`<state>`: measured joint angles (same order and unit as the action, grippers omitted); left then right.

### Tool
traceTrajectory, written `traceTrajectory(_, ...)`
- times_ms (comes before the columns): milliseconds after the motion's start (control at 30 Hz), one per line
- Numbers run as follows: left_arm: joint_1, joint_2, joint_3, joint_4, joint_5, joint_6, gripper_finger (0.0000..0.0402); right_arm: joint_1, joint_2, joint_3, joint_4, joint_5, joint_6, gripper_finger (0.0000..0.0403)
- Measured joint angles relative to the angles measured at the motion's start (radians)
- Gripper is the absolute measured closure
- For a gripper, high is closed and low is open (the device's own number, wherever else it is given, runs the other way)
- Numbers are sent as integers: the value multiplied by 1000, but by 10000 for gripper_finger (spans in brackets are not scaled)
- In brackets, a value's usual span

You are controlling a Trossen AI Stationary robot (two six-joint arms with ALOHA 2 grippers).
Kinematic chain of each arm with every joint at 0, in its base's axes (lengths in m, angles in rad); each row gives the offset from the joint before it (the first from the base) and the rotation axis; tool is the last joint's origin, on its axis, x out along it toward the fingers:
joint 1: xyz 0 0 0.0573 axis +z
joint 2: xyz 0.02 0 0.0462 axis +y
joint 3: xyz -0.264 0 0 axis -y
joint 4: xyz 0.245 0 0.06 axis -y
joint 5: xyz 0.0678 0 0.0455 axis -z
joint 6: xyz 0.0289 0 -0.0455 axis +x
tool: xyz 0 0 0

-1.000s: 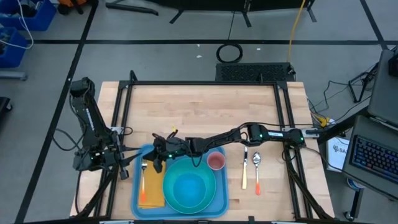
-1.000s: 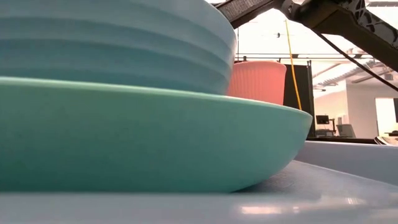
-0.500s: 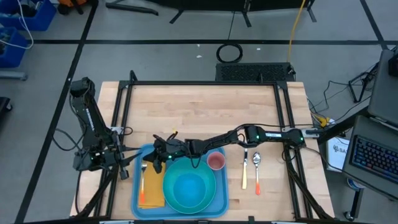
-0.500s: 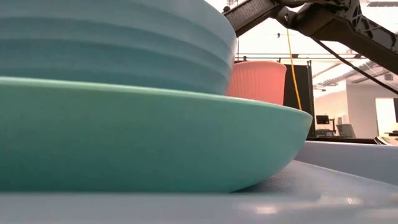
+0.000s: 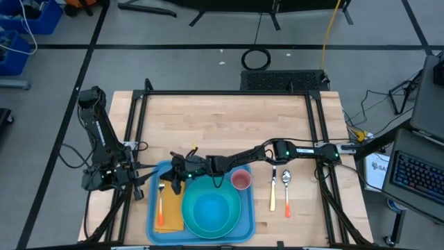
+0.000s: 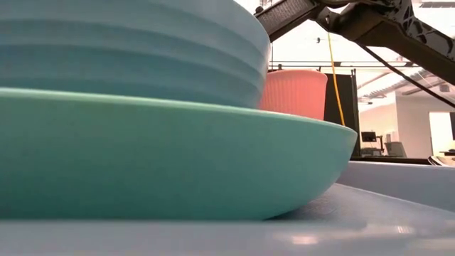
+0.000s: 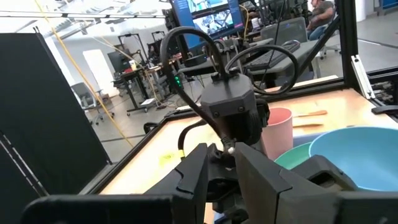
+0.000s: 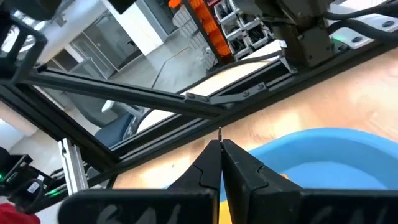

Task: Set up tray
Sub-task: Put the orange fork on the yellow table napkin

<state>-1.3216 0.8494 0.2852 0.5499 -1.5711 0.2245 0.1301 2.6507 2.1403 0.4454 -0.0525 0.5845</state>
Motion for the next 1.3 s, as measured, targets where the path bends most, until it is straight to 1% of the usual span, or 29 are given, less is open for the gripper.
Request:
traceTrajectory(233,0,0,0,0,0,-2,314,3,0,0,1,-4,-23,403)
traceTrajectory(433,0,0,0,-1,0,-5,314,10,0,0,-1,22,-47,403)
traceTrajectory(967,0,0,0,-24,0,-27,314,9,0,0,-1,23,-47,403)
traceTrajectory(1300,0,0,0,-24,0,-31,314,9,0,0,-1,23,-36,389)
